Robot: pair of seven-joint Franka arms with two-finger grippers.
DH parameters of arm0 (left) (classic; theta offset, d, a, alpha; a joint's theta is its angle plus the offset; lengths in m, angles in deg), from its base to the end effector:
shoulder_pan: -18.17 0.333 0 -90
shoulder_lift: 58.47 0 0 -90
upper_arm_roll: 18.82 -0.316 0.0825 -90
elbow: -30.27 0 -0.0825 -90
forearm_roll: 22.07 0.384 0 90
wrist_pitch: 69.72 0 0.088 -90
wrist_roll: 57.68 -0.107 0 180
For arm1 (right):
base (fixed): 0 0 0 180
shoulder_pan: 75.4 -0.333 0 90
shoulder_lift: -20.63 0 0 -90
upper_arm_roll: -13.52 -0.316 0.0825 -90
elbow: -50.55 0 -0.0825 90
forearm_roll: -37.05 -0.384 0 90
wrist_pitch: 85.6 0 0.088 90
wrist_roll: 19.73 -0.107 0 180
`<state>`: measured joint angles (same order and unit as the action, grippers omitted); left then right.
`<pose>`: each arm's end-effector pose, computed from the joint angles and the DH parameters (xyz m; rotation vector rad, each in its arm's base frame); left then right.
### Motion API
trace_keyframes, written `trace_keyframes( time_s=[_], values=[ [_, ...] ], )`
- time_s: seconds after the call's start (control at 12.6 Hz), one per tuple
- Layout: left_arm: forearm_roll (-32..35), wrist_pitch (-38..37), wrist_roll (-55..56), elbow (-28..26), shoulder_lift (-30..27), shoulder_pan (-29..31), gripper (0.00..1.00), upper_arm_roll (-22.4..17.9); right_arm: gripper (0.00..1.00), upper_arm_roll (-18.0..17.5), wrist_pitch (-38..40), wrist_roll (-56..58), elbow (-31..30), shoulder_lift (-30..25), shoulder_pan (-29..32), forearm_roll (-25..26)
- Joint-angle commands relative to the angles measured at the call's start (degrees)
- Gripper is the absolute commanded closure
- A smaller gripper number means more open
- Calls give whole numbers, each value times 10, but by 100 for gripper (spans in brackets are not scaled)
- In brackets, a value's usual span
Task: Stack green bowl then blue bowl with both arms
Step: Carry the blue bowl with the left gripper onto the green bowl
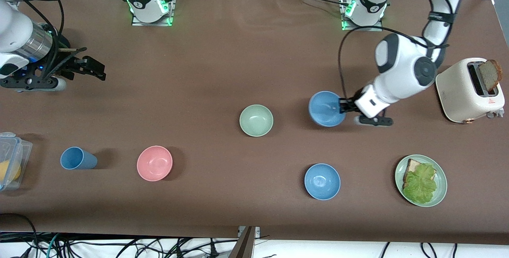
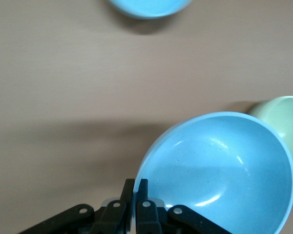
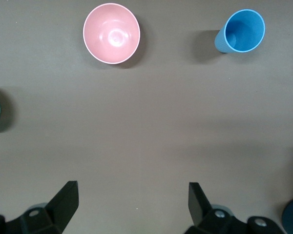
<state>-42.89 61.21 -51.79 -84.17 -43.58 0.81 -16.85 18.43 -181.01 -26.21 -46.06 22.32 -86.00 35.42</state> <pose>0.5657 -0.2064 0.3345 2.8562 0.0037 -0.0521 0.5630 0.0595 0.5614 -3.1201 0.0268 0.0823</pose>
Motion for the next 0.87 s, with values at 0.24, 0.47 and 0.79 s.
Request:
trace_keyframes(
  time_s=[0.24,0.47,0.79],
  values=[
    [-8,-10,141,147,114,-130,100,-11,1,4,15,8,33,-7,0,1],
    [18,-9,184,207,170,-159,100,-16,1,5,34,2,33,-9,1,1],
    [26,-4,209,249,219,-193,100,-43,1,8,37,1,32,-6,2,1]
  ],
)
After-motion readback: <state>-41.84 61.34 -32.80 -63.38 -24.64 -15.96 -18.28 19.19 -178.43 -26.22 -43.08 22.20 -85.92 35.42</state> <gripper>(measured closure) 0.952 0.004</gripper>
